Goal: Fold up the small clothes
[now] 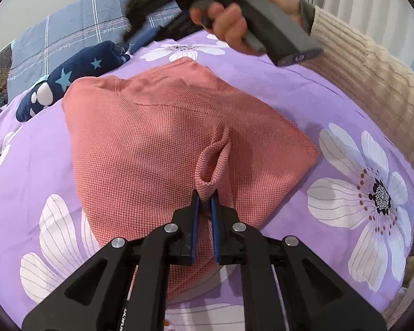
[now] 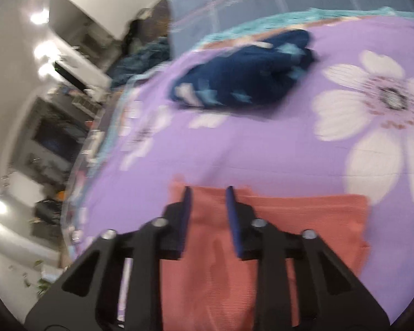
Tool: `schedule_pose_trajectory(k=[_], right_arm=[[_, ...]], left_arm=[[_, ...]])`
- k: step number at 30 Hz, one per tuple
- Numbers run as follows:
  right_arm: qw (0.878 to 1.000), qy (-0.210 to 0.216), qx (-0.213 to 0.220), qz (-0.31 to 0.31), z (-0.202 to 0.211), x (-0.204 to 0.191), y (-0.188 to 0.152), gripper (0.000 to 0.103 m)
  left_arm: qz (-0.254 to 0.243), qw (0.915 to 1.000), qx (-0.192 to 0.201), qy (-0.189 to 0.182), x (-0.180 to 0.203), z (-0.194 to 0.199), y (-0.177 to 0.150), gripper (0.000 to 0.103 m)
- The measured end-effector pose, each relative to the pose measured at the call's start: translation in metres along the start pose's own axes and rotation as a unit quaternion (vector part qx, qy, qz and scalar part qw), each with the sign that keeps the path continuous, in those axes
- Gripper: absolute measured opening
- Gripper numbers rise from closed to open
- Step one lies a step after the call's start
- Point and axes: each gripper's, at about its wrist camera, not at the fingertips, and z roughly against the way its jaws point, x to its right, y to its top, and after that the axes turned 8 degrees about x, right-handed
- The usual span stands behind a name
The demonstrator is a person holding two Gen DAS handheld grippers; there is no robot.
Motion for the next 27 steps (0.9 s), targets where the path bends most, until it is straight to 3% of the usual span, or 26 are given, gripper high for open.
schedule_pose_trajectory(k=[4, 7, 10, 15, 24, 27], right_arm=[[0.999, -0.021, -0.016, -0.038, -0.009, 0.036, -0.002, 0.011], [0.998, -0.019, -0.018, -0.050, -0.011, 0.046, -0.007, 0.012], [0.999, -0.011, -0.018, -0.040, -0.005, 0.043, -0.012, 0.014], [0.999, 0.011, -0.031, -0.034, 0.001, 0.033, -0.021, 0.019], [0.997, 0.040, -0.057, -0.022, 0.003, 0.013, -0.041, 0.019], [0.993, 0.080, -0.074, -0.047, 0.008, 0.009, -0.058, 0.034]], left_arm=[[0.000, 0.9999, 0.008, -0.007, 0.006, 0.006, -0.001, 0.003], [0.020, 0.9990, 0.036, -0.019, 0.003, 0.022, 0.004, 0.003], [0.047, 0.9969, 0.062, 0.002, -0.015, 0.050, 0.009, 0.003], [0.113, 0.9907, 0.070, 0.031, -0.057, 0.083, -0.002, 0.003], [0.133, 0.9856, 0.071, 0.076, -0.067, 0.098, -0.014, 0.003], [0.130, 0.9864, 0.071, 0.071, -0.064, 0.096, -0.014, 0.003]])
